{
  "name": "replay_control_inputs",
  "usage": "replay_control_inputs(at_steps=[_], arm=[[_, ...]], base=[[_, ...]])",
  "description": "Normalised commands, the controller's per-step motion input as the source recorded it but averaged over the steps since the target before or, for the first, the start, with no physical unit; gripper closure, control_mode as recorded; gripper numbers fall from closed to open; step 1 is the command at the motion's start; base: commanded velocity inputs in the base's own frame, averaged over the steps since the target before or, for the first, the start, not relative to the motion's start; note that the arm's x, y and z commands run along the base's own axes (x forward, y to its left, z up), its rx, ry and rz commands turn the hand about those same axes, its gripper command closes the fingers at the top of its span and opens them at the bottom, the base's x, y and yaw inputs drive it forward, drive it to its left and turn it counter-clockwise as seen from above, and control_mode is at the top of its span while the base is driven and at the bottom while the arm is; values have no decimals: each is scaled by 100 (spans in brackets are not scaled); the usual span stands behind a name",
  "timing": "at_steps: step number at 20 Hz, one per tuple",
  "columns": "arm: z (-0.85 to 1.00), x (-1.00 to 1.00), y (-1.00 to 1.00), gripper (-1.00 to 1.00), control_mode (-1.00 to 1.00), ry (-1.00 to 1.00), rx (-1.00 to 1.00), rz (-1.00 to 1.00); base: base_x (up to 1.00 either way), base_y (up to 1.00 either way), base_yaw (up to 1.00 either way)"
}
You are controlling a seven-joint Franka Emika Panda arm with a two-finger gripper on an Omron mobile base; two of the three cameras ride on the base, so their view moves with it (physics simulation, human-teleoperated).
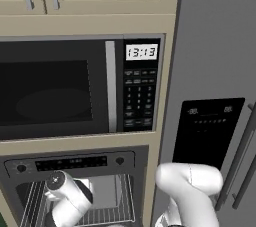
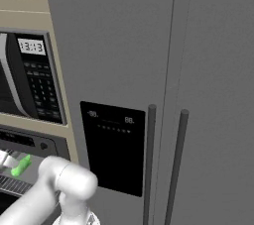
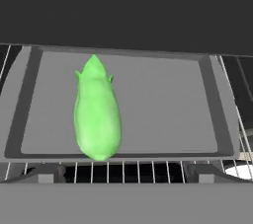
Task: Place the corn on the rack of the oven.
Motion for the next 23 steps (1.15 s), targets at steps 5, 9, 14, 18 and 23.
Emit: replay_control_inputs(at_steps=[5,9,14,18,23], arm=[[85,-75,-1,-100,-100,0,0,-9],[76,-77,-19,-100,-100,-1,10,-6],[87,-45,-24,-100,-100,0,14,-2],[37,-24,-23,-100,-100,1,23,0],[3,-6,-16,-100,-100,3,24,1]], base=[[0,0,0],[0,0,0],[0,0,0],[0,0,0],[0,0,0]])
